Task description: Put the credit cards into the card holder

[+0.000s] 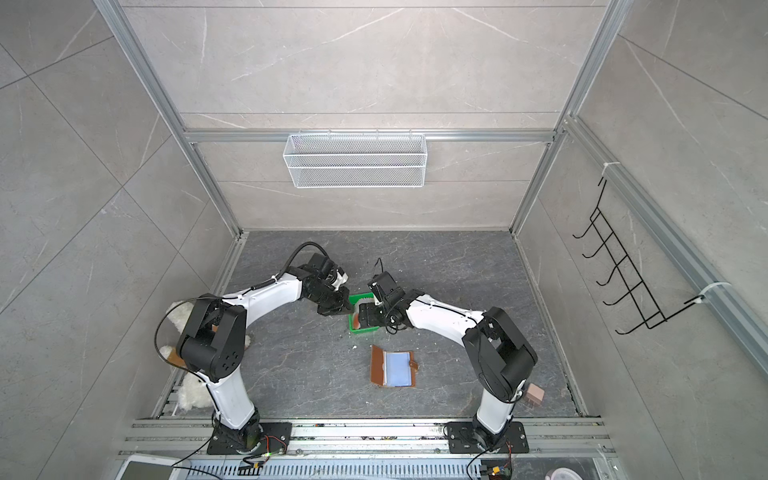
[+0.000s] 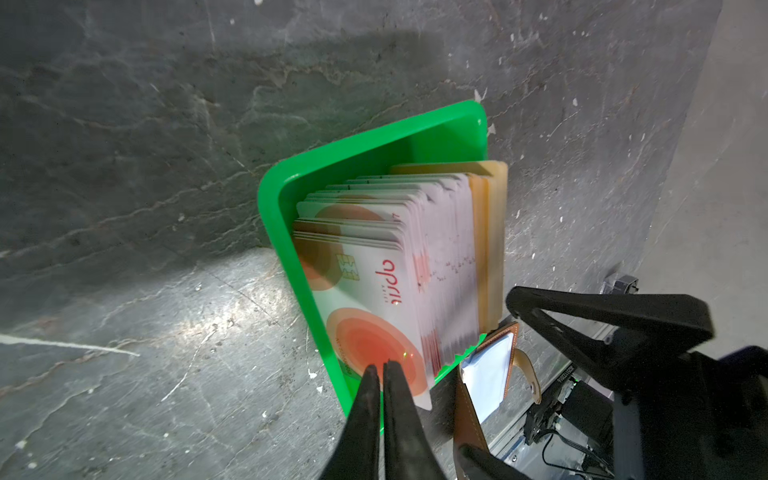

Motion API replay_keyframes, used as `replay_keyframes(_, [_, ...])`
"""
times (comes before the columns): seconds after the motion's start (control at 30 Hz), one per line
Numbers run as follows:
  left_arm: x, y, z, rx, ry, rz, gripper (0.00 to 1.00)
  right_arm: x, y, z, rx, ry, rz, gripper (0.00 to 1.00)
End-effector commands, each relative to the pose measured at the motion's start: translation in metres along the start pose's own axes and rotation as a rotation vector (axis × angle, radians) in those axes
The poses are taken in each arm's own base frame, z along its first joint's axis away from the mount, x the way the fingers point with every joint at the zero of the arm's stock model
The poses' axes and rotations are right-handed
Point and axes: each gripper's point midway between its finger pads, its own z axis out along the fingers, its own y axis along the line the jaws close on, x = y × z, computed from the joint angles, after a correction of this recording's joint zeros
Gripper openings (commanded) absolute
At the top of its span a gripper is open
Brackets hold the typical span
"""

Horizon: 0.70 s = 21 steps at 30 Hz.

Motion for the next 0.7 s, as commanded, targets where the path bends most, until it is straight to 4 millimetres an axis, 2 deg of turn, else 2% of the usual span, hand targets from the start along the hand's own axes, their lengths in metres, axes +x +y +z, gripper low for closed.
replay_keyframes(0.0, [0.004, -0.002, 0.003, -0.012, 0.035, 0.011, 0.08, -0.004, -0.006, 0.004, 0.052, 0.009, 0.030, 0.84])
replay_keyframes(0.17, [0.006, 0.004, 0.007, -0.040, 0.053, 0.000, 0.06, -0.003, -0.007, 0.012, 0.067, 0.031, 0.032, 0.86])
replay_keyframes(0.67, [0.007, 0.005, 0.014, -0.029, 0.070, -0.020, 0.06, 0.004, -0.005, 0.033, 0.090, 0.072, 0.011, 0.90])
